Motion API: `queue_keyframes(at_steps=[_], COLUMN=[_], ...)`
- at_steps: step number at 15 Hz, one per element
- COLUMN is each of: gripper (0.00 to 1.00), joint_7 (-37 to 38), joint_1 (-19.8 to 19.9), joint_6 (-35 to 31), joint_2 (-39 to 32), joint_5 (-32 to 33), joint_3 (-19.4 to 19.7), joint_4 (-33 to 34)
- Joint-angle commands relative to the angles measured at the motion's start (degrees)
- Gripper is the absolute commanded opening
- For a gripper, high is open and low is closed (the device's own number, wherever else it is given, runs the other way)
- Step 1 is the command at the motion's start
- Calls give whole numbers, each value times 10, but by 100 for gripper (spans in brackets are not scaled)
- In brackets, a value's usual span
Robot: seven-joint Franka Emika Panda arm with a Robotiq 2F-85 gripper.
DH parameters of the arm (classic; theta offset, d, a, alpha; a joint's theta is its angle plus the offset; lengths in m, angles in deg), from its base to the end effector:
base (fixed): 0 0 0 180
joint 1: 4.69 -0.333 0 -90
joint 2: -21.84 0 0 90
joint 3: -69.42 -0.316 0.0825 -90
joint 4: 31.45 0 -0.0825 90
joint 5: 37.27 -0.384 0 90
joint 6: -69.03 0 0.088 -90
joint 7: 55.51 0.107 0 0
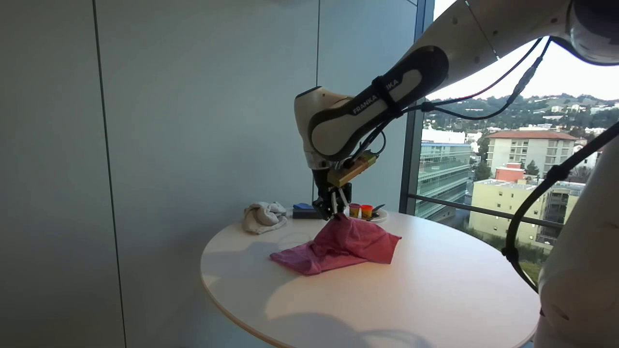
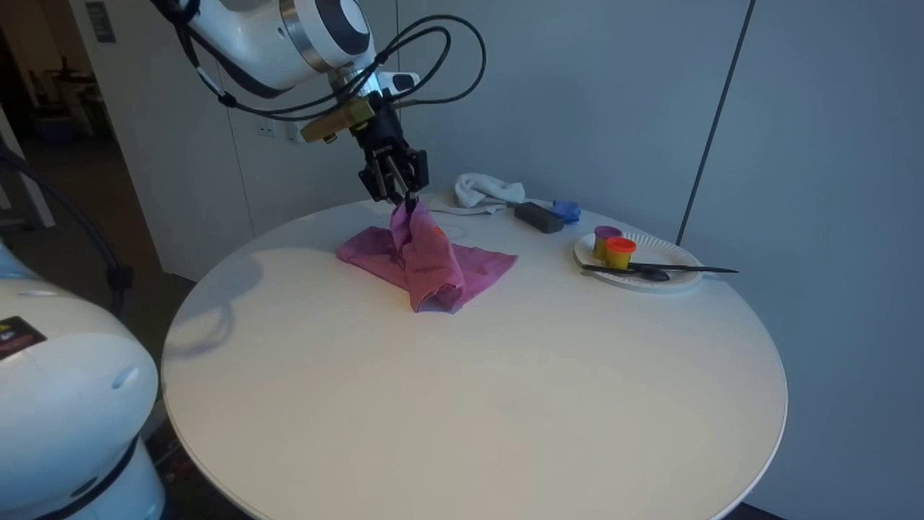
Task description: Fold the pink shirt twice
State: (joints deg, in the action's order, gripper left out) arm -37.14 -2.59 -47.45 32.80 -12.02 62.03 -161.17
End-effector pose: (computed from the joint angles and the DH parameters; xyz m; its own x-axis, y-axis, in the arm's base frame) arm 0.4837 0.0221 0.4406 0.9989 -0.0137 0.0457 -0.0309 -0.9152 0.4017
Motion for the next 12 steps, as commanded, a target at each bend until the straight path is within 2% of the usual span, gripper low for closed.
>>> queue_keyframes(at_steps=[1,4,5,6,8,11,12], gripper=[5,5,14,37,40,63,70], joint_7=[-55,-78,-81,-85,-77,-32,7], joint_1=[-24,-39,-42,-44,-46,-51,-54], joint_6=[-9,-20,-22,-24,-21,16,49], joint_2=[-66,-97,-104,-109,-109,-55,-21], joint_5=[8,2,3,0,3,31,56], joint_3=[3,6,8,9,12,9,4], joint_4=[37,38,37,35,29,9,-1])
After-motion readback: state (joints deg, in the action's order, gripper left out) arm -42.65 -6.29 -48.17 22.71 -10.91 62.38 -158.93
